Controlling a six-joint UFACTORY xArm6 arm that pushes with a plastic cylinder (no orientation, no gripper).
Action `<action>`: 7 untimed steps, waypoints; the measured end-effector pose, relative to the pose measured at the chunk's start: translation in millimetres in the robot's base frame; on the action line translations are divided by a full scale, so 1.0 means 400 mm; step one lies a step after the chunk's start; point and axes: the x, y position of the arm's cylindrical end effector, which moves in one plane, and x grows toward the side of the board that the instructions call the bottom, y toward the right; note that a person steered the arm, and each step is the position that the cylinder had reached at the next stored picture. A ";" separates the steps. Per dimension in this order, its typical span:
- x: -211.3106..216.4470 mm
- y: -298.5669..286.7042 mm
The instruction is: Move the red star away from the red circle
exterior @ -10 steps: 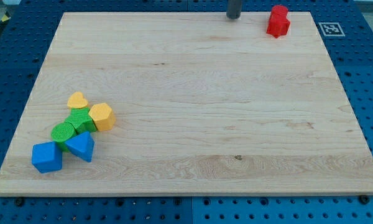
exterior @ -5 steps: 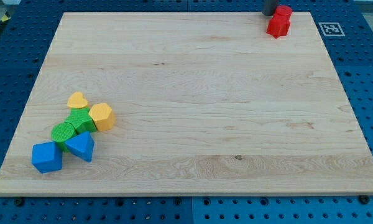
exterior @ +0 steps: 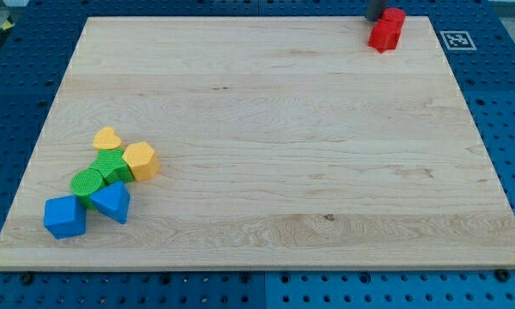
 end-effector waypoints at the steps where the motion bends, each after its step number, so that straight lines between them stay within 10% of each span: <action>1: 0.000 0.042; 7: 0.051 0.163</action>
